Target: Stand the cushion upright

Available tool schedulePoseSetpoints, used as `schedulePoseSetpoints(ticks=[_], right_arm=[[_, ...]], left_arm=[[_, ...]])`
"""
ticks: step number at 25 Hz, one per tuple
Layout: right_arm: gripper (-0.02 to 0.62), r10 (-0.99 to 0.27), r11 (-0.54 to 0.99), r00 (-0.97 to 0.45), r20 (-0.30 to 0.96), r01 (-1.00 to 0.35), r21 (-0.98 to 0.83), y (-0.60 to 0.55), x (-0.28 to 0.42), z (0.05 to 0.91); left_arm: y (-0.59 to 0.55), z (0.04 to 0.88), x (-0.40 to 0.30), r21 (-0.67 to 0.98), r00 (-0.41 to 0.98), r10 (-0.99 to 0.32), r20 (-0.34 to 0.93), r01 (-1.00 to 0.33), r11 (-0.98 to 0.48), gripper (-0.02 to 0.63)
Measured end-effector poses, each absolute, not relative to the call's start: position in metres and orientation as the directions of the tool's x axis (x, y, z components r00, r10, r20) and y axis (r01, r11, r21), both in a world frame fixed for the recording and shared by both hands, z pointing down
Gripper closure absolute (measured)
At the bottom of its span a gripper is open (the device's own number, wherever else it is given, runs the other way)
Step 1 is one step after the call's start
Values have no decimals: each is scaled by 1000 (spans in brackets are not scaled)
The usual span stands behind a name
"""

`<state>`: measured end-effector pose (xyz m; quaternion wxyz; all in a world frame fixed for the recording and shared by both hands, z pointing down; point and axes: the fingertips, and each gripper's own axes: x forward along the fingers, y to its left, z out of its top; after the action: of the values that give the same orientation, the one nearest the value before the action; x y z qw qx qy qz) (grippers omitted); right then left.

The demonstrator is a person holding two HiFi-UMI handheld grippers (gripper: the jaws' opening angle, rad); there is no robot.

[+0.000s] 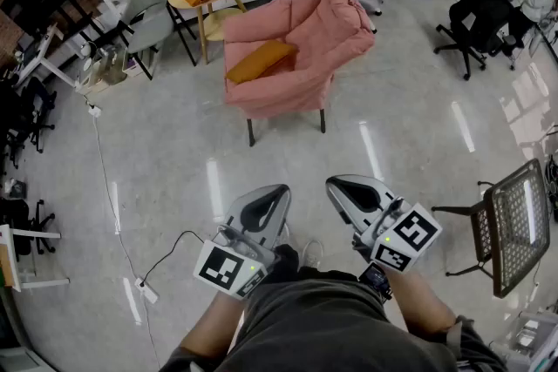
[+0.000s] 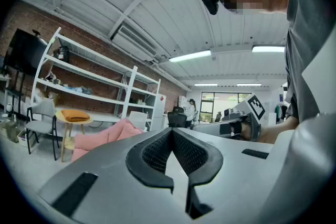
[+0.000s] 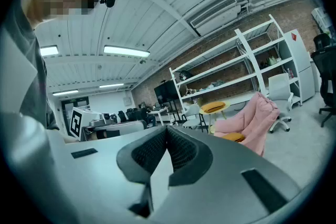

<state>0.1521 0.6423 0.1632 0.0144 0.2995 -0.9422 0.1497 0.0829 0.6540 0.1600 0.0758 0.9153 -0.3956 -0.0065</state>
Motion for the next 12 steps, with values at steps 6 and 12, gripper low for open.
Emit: schedulePoseSetpoints(ticks=[6, 12], right_arm=[[580, -562, 769, -817, 127, -573, -283, 624, 139, 172], [580, -585, 741, -799, 137, -596, -309, 589, 120, 178]], left_arm=[[634, 167, 70, 157, 691, -721, 52, -719, -678, 594], [600, 175, 40, 171, 692, -720, 52, -717, -676, 594]])
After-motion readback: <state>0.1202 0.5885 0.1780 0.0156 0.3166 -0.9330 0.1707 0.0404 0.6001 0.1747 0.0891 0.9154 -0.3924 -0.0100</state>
